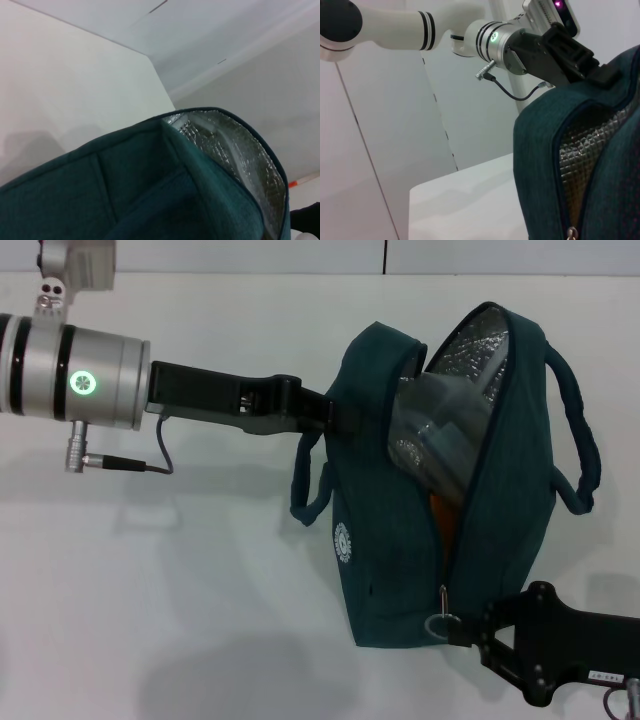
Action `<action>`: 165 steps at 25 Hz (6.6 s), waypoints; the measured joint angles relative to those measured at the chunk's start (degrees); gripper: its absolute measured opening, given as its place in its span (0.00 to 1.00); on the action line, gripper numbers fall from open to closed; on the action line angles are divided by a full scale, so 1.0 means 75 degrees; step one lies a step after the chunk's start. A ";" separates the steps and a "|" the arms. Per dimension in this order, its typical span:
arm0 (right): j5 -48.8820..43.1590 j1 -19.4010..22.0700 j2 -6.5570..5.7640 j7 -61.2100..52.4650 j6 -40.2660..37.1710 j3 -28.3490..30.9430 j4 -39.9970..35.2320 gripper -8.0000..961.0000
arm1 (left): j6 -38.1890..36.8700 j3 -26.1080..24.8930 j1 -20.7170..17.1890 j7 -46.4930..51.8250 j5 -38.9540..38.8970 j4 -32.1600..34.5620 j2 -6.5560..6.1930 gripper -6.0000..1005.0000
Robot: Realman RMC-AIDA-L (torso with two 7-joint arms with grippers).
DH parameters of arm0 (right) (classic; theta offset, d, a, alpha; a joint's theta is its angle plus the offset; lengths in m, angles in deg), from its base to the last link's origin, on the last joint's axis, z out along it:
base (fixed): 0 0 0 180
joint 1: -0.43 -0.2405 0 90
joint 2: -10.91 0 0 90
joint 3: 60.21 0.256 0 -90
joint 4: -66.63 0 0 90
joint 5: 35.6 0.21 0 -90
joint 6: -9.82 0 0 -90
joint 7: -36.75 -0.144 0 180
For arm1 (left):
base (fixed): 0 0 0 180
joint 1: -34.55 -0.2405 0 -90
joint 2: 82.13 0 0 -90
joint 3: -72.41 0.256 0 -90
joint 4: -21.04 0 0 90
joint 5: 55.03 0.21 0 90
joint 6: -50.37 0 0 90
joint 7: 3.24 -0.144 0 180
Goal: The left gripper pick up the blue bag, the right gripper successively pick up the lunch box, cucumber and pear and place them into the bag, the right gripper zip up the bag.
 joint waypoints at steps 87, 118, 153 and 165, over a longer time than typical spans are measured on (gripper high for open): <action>0.3445 -0.2201 0.0027 0.0493 -0.0284 0.0067 -0.0211 0.02 | 0.0024 -0.0316 -0.2686 -0.9126 -0.3205 -0.2617 0.0167 0.77; 0.3497 -0.2219 0.0027 0.0475 -0.0177 0.0068 -0.0181 0.03 | 0.0832 0.0024 -0.1603 -0.9992 -0.3241 -0.3575 0.0223 0.47; 0.4088 -0.2204 -0.0038 -0.2641 0.0262 0.0156 -0.0209 0.03 | 0.0875 0.0523 -0.1589 -1.0077 -0.2912 -0.3504 0.0166 0.08; 0.4280 -0.2138 -0.0071 -0.2682 0.0775 0.0362 -0.0171 0.03 | 0.0546 0.1135 -0.1554 -1.0068 -0.2547 -0.3354 0.0118 0.09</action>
